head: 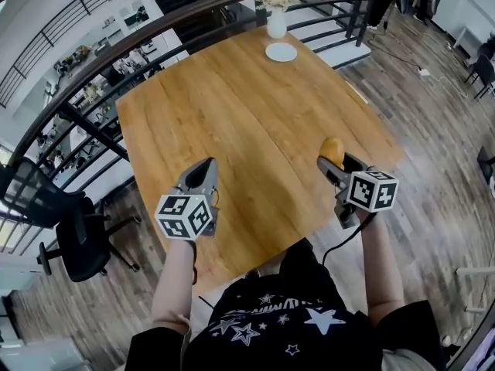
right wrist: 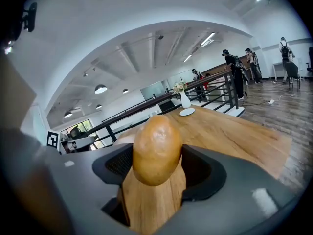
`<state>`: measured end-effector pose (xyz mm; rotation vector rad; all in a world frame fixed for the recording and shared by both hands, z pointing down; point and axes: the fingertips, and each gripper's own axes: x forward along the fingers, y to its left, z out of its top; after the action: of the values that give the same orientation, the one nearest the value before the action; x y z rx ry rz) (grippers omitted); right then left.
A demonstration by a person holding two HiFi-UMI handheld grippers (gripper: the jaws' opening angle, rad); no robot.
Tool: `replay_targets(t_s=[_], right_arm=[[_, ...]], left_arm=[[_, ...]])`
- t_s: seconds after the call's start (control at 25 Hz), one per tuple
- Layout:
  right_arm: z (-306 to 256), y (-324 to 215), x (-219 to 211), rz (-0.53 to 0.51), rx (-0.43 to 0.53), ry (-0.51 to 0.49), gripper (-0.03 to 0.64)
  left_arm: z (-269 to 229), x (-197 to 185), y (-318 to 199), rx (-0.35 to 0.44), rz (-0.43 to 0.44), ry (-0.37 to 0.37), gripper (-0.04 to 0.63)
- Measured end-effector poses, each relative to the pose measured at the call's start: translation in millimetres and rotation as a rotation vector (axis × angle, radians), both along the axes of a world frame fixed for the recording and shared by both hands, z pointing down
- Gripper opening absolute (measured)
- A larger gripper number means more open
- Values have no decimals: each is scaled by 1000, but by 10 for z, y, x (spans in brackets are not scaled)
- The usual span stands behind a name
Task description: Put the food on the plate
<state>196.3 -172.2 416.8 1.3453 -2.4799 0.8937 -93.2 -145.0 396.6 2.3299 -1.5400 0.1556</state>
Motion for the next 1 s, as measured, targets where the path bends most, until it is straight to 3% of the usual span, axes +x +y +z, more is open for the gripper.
replay_targets(t_s=[0.32, 0.72, 1.0], right_arm=[[-48, -1059, 27, -77, -7, -16, 313], [153, -1797, 107, -132, -23, -18, 313], [378, -2670, 189, -178, -64, 26, 313]], left_arm=[[-38, 177, -858, -22, -52, -43, 2], [-145, 400, -1520, 9, -91, -9, 2], [6, 520, -2156, -56, -124, -33, 2]])
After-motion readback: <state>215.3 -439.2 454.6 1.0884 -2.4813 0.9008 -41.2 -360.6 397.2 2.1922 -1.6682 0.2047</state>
